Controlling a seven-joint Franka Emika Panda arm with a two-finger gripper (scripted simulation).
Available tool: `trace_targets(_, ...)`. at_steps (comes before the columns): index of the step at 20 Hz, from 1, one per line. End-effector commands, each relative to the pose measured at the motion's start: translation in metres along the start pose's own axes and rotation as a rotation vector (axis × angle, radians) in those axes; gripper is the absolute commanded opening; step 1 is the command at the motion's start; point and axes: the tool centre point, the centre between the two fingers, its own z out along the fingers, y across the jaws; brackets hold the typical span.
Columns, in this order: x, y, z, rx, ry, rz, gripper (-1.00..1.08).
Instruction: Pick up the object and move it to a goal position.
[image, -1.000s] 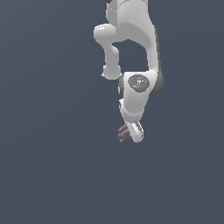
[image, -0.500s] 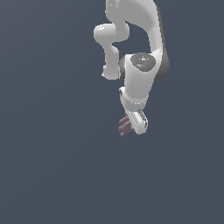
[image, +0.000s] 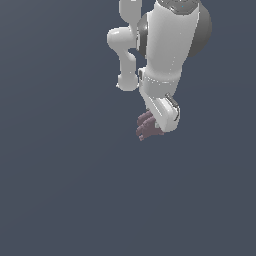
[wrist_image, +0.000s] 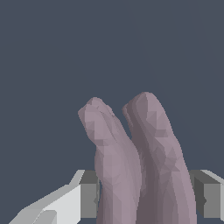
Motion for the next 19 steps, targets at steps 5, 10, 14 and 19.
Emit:
trace_targets(5,-0.001,0.002,-0.063,-0.001,0.0,0.0,-1.0)
trace_targets(10,-0.001,0.001,-0.094,-0.001,0.0,-0.001,-1.0)
trace_targets(14,-0.002,0.0,-0.108,-0.001,0.0,-0.001,-1.0)
trace_targets(19,-0.002,-0.001,-0.113,-0.001,0.0,-0.001,-1.0)
